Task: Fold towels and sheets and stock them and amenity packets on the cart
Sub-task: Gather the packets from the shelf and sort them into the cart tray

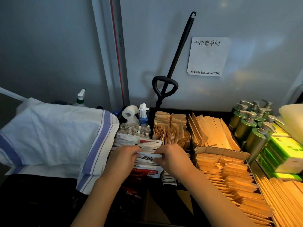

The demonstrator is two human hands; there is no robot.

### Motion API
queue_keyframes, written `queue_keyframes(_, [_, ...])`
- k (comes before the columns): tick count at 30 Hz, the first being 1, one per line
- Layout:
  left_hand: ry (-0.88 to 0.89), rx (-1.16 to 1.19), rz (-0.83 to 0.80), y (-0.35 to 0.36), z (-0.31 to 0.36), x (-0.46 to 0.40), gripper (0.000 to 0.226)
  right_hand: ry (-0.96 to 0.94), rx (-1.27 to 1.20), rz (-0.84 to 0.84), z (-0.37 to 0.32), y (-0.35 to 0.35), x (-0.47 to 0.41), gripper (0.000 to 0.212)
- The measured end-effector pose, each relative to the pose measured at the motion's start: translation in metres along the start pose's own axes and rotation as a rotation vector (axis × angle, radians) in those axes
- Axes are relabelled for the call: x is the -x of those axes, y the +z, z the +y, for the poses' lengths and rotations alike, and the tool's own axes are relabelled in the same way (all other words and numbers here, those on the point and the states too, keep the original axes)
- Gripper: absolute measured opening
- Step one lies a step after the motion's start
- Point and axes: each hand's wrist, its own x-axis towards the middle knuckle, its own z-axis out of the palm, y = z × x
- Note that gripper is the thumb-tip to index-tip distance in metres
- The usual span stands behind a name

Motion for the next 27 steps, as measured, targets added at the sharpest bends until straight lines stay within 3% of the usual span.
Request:
queue_keyframes(6, [-0.078, -0.054, -0.064, 0.008, -0.006, -0.004, 0.014, 0.049, 0.021, -0.105, -0.009, -0.003, -0.003, 0.013])
queue_keyframes(14, [-0.168, -0.190, -0.223, 0.019, -0.008, -0.018, 0.039, 0.086, 0.113, -0.190, -0.012, 0.005, -0.014, 0.024])
queue_keyframes(17, [-0.167, -0.175, -0.204, 0.015, -0.005, -0.018, 0.036, 0.096, 0.123, -0.181, -0.010, 0.008, -0.016, 0.026])
queue_keyframes(22, [-0.179, -0.092, -0.201, 0.003, 0.005, -0.011, 0.019, 0.108, 0.012, -0.161, -0.002, 0.006, -0.011, 0.013])
queue_keyframes(25, [-0.184, 0.005, -0.090, -0.004, -0.001, 0.002, 0.014, 0.100, -0.066, -0.090, 0.006, 0.003, -0.001, 0.029])
queue_keyframes(27, [-0.185, 0.016, -0.040, -0.010, -0.003, 0.009, 0.011, 0.087, -0.080, -0.041, 0.009, 0.001, 0.007, 0.025])
